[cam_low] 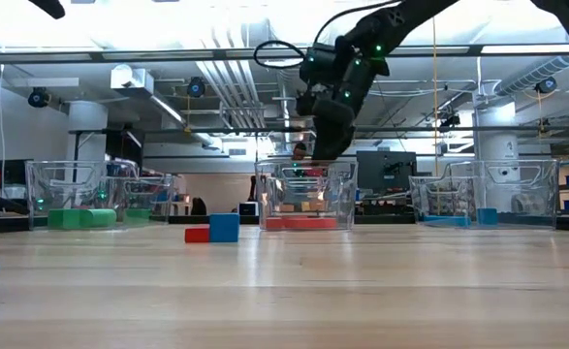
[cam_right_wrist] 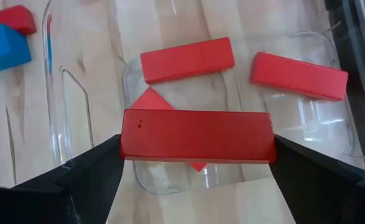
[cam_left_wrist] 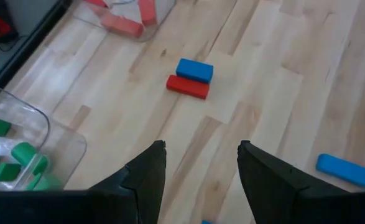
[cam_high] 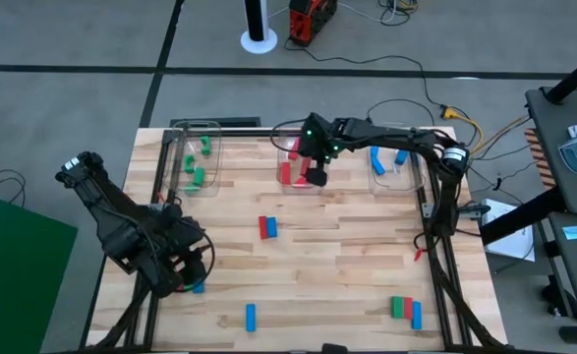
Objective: Sort blocks
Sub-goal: Put the red wooden block into the middle transparent bin
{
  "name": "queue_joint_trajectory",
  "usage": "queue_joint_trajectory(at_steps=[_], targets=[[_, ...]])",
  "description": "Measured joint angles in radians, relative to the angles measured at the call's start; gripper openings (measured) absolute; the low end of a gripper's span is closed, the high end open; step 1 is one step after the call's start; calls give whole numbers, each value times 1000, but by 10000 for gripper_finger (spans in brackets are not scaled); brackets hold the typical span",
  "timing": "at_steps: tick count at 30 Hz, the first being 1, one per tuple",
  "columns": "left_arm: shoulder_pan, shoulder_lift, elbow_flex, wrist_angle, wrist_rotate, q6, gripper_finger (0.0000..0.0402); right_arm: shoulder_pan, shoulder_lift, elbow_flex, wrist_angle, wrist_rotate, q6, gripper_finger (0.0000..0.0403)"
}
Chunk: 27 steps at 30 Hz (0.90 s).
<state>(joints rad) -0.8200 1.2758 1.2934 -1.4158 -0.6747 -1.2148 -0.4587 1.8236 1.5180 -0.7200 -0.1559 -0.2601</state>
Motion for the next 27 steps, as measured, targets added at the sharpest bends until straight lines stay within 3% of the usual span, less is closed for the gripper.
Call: queue_joint_trajectory(at_steps=[27], targets=[[0,-2,0,20,-23,-37,176,-13,-3,4,8,-1,103,366]])
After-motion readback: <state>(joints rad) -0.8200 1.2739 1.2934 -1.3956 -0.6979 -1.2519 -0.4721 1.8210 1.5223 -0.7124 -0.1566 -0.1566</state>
